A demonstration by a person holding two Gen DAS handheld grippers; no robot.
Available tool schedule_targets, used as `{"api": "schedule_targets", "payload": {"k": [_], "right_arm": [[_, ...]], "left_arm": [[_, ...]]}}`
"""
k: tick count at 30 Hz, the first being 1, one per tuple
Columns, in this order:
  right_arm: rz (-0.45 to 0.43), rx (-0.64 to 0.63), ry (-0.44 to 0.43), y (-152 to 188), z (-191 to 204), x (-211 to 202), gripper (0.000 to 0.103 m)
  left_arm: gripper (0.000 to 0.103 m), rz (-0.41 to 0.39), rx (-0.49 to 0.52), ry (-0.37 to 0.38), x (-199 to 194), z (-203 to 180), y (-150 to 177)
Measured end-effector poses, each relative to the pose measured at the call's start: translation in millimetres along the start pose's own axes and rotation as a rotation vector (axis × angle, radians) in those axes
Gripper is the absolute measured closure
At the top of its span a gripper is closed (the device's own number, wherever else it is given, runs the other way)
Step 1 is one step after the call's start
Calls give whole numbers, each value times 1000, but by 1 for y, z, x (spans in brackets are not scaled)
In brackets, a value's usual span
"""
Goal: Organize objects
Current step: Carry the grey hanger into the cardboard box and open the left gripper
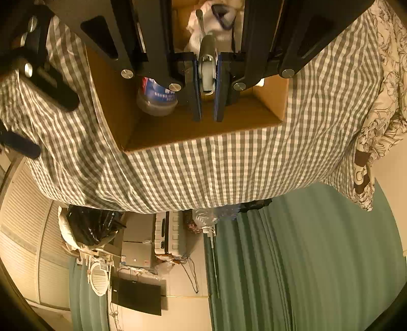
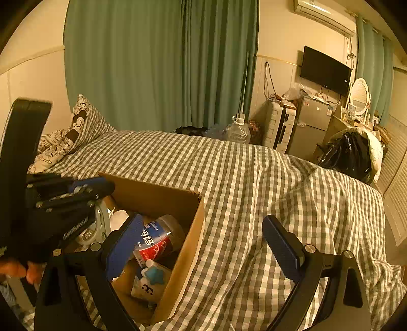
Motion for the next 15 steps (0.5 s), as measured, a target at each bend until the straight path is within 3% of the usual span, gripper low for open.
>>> {"api": "schedule_targets", "payload": {"k": [6, 10, 15], "right_arm": [[6, 29, 12, 5, -13, 3, 8], [7, 51, 13, 6, -20, 3, 8], [9, 63, 14, 8, -21, 4, 8]], "left_arm": [[94, 12, 4, 13, 27, -4, -9], [94, 86, 2, 14, 55, -6, 7], [88, 116, 37, 45, 61, -13, 26]]}}
Point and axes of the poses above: each gripper's, at about its wrist camera, not at the fingertips, and x roughly the way its jaws point, z to its left, y to its underside, the point moved 8 cm from there along x, roughly the way its jaws point, and after that the axes turned 1 degree about -x, right-handed, at the moved point
